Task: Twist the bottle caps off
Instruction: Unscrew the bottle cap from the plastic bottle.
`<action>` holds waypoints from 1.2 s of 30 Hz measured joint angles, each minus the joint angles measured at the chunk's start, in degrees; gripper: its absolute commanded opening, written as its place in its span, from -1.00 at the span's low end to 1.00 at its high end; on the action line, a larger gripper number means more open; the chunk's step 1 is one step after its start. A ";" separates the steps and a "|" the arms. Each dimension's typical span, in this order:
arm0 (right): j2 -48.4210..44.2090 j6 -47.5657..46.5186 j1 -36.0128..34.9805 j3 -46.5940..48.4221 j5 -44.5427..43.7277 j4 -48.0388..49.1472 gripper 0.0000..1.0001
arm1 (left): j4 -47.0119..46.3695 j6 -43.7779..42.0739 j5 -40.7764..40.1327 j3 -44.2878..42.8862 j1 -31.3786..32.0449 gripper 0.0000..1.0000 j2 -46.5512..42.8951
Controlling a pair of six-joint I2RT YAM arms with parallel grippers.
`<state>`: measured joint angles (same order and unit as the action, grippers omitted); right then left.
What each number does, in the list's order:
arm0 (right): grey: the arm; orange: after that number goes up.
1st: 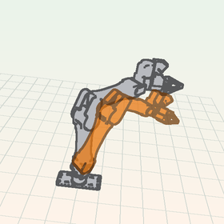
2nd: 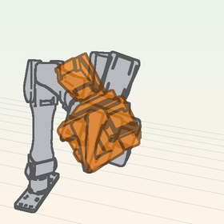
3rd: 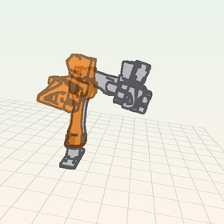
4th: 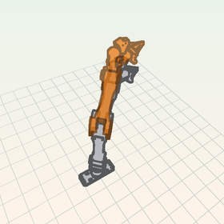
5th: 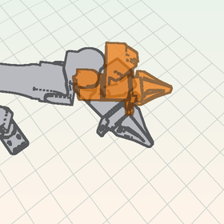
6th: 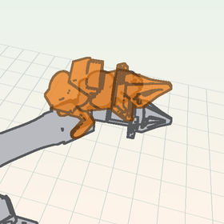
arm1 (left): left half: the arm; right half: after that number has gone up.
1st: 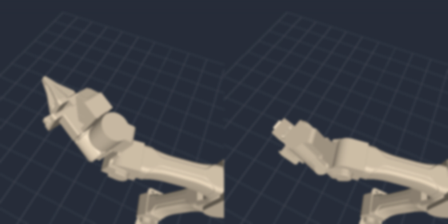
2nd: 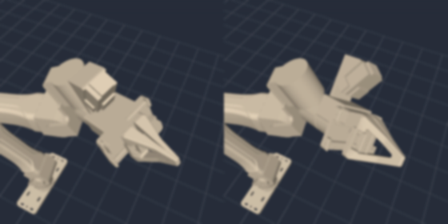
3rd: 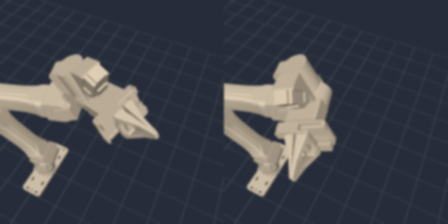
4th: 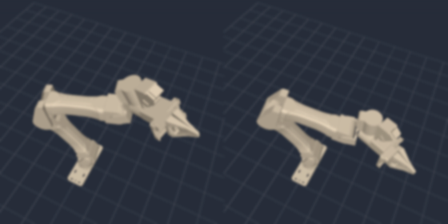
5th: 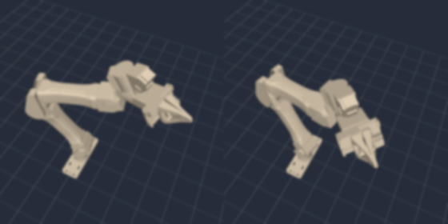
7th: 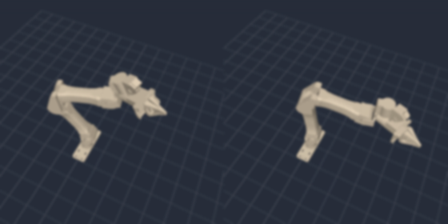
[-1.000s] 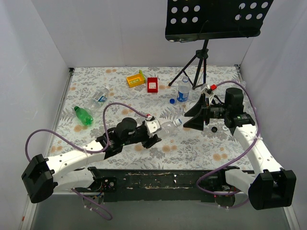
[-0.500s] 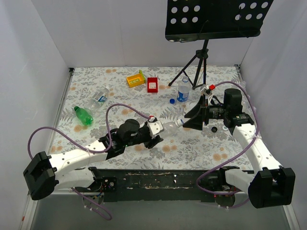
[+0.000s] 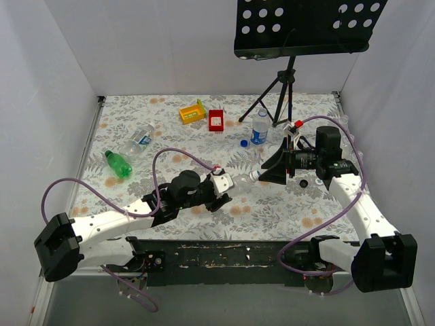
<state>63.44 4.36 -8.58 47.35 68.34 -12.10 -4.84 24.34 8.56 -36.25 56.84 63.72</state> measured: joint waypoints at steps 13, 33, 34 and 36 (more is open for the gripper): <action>1.40 -0.09 0.00 0.20 -0.87 -3.08 0.92 | -0.24 -1.01 -1.75 0.00 0.90 -0.71 0.68; 4.35 -0.70 -3.69 2.69 -4.20 -7.23 0.09 | -0.31 -2.27 -3.74 0.00 2.19 -0.70 2.32; 4.39 -1.22 -3.82 2.82 -4.22 -7.39 -0.13 | -0.28 -2.27 -3.76 0.00 2.21 -0.70 2.54; 4.39 -1.81 -3.93 2.91 -4.11 -7.50 -0.34 | -0.11 -2.27 -3.93 0.00 2.21 -0.70 2.67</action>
<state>67.83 2.55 -12.51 50.26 64.23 -19.59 -4.95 22.06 4.62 -36.25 59.05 66.39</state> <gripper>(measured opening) 0.511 0.473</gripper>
